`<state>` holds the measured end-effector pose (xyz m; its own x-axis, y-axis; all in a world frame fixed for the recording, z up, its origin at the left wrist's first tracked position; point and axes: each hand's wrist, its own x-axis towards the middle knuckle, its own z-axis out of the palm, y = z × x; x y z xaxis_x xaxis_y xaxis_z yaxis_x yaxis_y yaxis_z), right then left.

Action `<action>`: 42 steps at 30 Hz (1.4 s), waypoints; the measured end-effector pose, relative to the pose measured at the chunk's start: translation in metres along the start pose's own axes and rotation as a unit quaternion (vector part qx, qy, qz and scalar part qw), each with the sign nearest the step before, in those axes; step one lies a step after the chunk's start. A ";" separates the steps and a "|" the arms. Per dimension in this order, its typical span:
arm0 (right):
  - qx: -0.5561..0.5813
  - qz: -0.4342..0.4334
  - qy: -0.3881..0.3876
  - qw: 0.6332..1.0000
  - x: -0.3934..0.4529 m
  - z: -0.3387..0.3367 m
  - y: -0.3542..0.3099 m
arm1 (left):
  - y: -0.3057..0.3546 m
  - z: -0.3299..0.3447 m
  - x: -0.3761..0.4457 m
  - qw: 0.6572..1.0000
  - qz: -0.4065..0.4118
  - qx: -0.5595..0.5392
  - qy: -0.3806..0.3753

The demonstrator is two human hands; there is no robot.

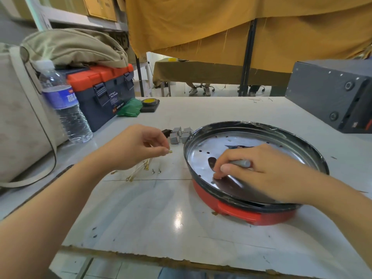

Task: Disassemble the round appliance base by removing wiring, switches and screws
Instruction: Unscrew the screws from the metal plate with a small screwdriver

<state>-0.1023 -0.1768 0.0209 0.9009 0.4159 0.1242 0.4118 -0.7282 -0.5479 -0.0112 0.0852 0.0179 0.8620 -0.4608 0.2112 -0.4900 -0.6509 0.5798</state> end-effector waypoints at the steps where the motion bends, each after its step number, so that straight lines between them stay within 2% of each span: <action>1: -0.011 0.001 0.001 1.000 0.000 0.001 -0.001 | -0.004 0.001 -0.003 1.000 -0.001 0.029 -0.005; 6: -0.028 -0.004 0.022 0.999 0.002 0.004 -0.003 | -0.016 0.007 -0.012 0.989 -0.007 0.145 -0.032; 11: -0.003 -0.007 0.027 1.000 0.005 0.004 -0.001 | -0.019 0.010 -0.015 0.968 -0.025 0.232 -0.094; 18: -0.001 -0.009 0.033 0.999 0.007 0.005 -0.001 | -0.017 0.010 -0.011 0.954 -0.023 0.276 -0.114; 23: 0.000 -0.003 0.032 0.999 0.008 0.006 -0.002 | -0.016 0.008 -0.012 0.956 -0.028 0.269 -0.112; 28: -0.001 0.018 0.031 0.999 0.012 0.008 -0.008 | -0.005 0.008 -0.013 0.973 -0.017 0.216 -0.076; 32: -0.010 0.037 0.033 0.999 0.017 0.012 -0.016 | 0.015 0.018 -0.008 0.994 -0.053 0.077 -0.053; 39: 0.000 0.055 0.015 0.998 0.022 0.011 -0.020 | 0.030 0.027 0.003 0.976 -0.158 -0.139 -0.054; 42: 0.051 0.066 -0.001 0.997 0.022 0.007 -0.017 | 0.033 0.031 0.007 0.975 -0.165 -0.138 -0.050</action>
<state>-0.0907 -0.1515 0.0273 0.9458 0.3215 0.0449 0.2744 -0.7176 -0.6401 -0.0254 0.0420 0.0142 0.9431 -0.3195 -0.0921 -0.1232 -0.5929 0.7958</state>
